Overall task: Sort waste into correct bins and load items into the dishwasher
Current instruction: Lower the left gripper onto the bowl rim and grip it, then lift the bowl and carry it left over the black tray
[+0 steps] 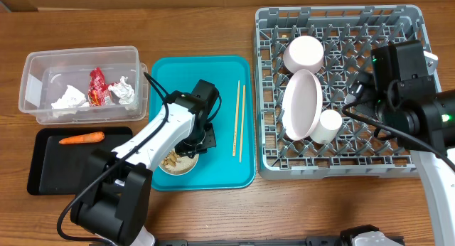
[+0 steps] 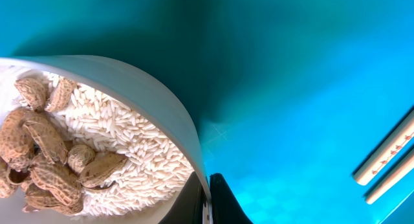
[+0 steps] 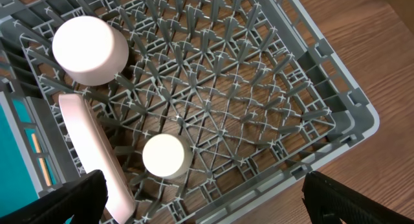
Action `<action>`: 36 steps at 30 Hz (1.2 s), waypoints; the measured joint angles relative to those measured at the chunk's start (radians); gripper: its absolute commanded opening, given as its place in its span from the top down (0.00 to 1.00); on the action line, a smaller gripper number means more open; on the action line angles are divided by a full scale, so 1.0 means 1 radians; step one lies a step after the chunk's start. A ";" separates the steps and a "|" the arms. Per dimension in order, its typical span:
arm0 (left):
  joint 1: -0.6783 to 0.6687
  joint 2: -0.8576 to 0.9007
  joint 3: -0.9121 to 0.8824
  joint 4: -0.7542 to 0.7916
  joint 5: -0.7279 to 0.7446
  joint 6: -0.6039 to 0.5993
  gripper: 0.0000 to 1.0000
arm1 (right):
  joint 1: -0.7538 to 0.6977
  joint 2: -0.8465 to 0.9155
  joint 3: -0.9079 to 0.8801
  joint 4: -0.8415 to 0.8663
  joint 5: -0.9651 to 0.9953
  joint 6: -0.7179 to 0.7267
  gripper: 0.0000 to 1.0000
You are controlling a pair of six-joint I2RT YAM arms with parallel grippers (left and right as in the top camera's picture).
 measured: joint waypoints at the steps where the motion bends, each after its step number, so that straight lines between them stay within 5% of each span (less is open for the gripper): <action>1: 0.000 -0.001 0.000 0.000 -0.002 0.000 0.96 | 0.000 0.000 0.000 0.000 0.000 0.000 0.00; 36: 0.359 -0.357 0.037 -0.163 0.223 0.253 0.96 | 0.000 0.000 0.000 -0.001 0.000 0.000 0.00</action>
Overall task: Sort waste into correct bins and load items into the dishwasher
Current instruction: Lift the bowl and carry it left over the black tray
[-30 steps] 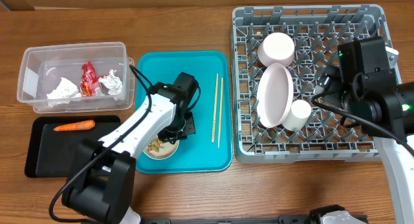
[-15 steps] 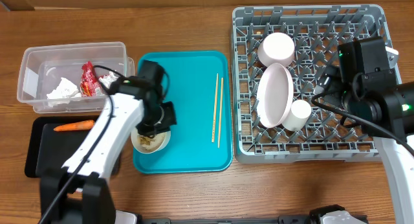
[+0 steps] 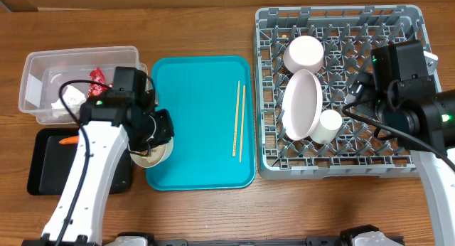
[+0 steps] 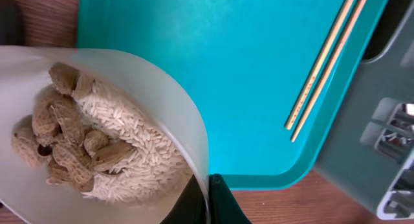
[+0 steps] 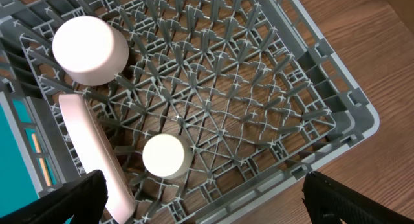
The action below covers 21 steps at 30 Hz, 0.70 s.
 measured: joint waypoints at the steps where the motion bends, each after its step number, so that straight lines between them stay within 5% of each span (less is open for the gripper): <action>1: 0.006 -0.010 0.000 0.000 0.000 0.000 0.96 | 0.000 0.000 0.000 0.000 0.000 0.000 0.00; 21: 0.329 -0.036 0.000 0.001 -0.030 0.029 0.96 | 0.000 0.000 0.000 0.000 0.000 0.000 0.00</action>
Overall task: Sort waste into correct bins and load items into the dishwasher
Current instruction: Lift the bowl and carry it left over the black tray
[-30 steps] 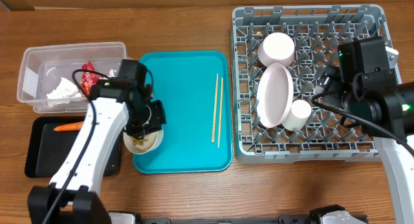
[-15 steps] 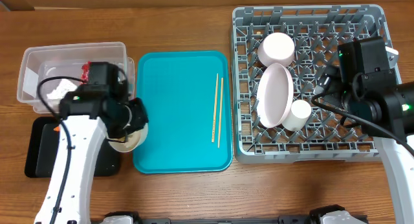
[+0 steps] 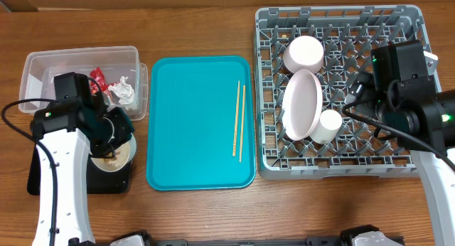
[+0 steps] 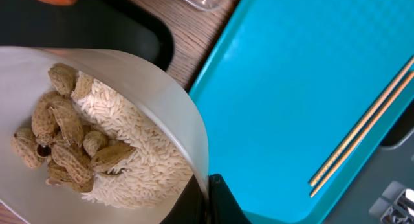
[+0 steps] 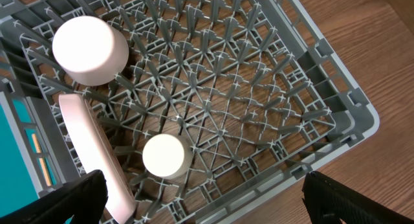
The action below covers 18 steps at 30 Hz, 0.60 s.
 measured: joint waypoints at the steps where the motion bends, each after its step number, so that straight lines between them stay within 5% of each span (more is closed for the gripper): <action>1: 0.009 0.000 0.000 0.003 0.000 0.001 0.96 | 0.000 0.000 0.000 0.000 0.000 0.000 0.00; 9: 0.102 0.000 0.000 0.019 0.021 0.013 0.96 | 0.000 0.000 0.000 0.000 0.000 -0.001 0.00; 18: 0.324 0.000 -0.001 0.048 0.245 0.122 0.96 | 0.000 0.000 0.000 0.000 0.000 0.000 0.00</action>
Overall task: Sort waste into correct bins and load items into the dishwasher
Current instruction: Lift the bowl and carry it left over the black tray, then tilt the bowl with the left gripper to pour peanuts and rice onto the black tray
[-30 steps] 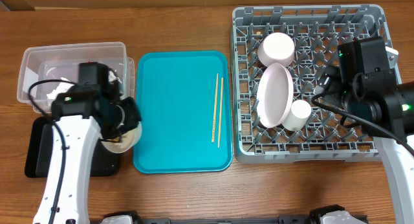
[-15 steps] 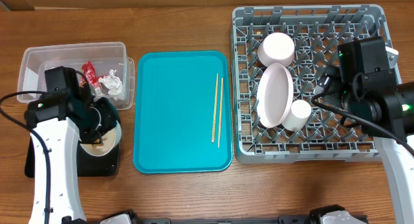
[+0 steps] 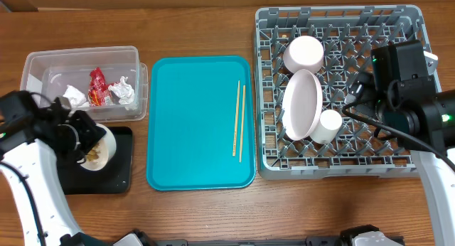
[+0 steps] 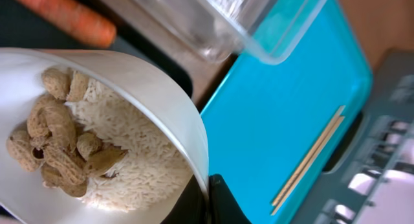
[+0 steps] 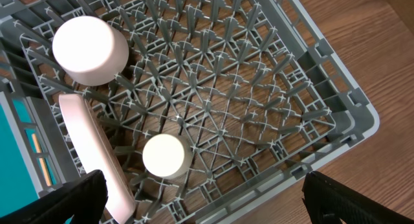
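Observation:
My left gripper (image 4: 208, 199) is shut on the rim of a white bowl (image 4: 132, 88) of rice and peanuts. It holds the bowl (image 3: 97, 149), tilted, over the black tray (image 3: 119, 169) at the front left. An orange carrot (image 4: 63, 17) lies on that tray; the arm hides it from overhead. Two chopsticks (image 3: 239, 119) lie on the teal tray (image 3: 192, 132). My right gripper (image 5: 204, 191) hangs open above the grey dish rack (image 3: 334, 169), holding nothing.
A clear bin (image 3: 32, 61) at the back left holds crumpled paper and a red wrapper. In the rack stand an upturned white bowl (image 3: 304, 54), a white plate (image 3: 301, 104) on edge and a small cup (image 3: 330, 125).
My left gripper has moved the bowl further left over the black tray, and the bowl looks more tilted. The right arm has not moved.
My left gripper was shut on the bowl's rim on the teal tray. Then it held the bowl at the tray's left edge, then over the black tray's right part, and now further left over it. The right gripper stayed open above the rack throughout.

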Action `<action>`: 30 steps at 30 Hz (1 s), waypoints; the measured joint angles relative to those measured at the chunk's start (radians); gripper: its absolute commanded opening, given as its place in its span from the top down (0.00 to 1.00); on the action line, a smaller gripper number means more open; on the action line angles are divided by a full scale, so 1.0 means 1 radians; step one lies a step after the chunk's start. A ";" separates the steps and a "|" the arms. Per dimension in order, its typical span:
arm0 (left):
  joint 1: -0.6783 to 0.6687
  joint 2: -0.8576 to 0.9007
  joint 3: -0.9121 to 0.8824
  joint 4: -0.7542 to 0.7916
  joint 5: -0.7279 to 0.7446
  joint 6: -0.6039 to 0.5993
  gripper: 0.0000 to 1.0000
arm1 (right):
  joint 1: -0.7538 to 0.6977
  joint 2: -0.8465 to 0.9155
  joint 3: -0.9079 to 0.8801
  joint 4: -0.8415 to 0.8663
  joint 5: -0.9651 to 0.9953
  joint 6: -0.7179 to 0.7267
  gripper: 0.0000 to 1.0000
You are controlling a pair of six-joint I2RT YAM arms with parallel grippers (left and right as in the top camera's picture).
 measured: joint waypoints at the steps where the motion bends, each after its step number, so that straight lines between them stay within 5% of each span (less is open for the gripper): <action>1: 0.024 0.000 -0.004 0.011 0.035 0.015 0.96 | 0.000 0.000 0.000 0.000 0.000 -0.001 0.00; 9: 0.138 -0.006 -0.163 0.129 0.284 0.106 0.96 | 0.000 0.000 0.000 0.000 0.000 0.000 0.00; 30: 0.156 -0.006 -0.197 0.084 0.540 0.374 0.96 | 0.000 0.000 0.000 0.000 0.000 0.000 0.00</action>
